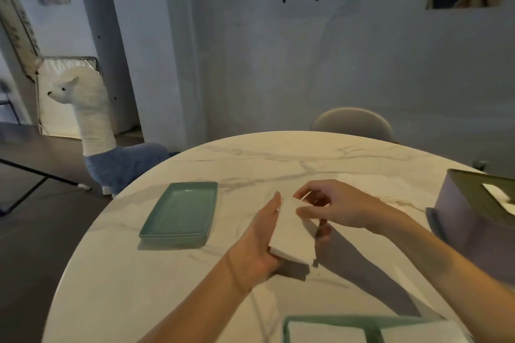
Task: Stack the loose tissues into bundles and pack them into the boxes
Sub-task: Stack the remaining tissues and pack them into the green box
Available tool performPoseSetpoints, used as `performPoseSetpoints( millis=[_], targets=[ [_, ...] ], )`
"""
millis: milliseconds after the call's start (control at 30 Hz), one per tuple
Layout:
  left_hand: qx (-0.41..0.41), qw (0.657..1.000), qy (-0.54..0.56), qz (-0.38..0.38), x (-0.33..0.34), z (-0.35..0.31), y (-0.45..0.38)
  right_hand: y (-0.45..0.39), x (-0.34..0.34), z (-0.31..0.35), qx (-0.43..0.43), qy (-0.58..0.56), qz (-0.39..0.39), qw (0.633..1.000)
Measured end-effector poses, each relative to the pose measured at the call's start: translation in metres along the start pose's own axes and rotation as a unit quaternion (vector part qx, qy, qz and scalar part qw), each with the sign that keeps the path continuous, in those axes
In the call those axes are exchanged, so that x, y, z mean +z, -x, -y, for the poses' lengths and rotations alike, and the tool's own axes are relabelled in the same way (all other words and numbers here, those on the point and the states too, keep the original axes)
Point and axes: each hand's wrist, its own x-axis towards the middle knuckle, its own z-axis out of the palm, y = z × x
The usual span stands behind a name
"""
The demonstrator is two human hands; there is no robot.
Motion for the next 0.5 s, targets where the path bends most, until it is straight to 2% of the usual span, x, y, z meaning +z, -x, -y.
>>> performPoseSetpoints(
  millis=[67,200,333,400,433,500],
  targets=[
    [-0.023,1.0,-0.017,0.001,-0.003,0.0,-0.001,-0.001,0.001,-0.005,-0.014,-0.005,-0.025,1.0],
    [-0.057,0.996,-0.02,0.065,0.005,-0.002,0.009,-0.003,0.0,-0.01,-0.036,-0.066,-0.063,0.995],
    [-0.03,0.997,-0.006,0.064,0.0,0.002,0.018,-0.013,-0.008,-0.031,-0.036,-0.03,-0.148,0.988],
    [-0.012,0.999,0.02,0.048,-0.006,0.0,0.012,-0.018,-0.02,-0.061,0.014,0.028,-0.231,0.973],
    [-0.003,0.999,0.028,0.039,-0.007,-0.001,0.01,-0.019,-0.026,-0.075,0.067,0.077,-0.245,0.964],
    [0.007,0.999,0.038,0.03,-0.007,-0.002,0.008,-0.02,-0.03,-0.102,0.175,0.17,-0.213,0.946]
  ],
)
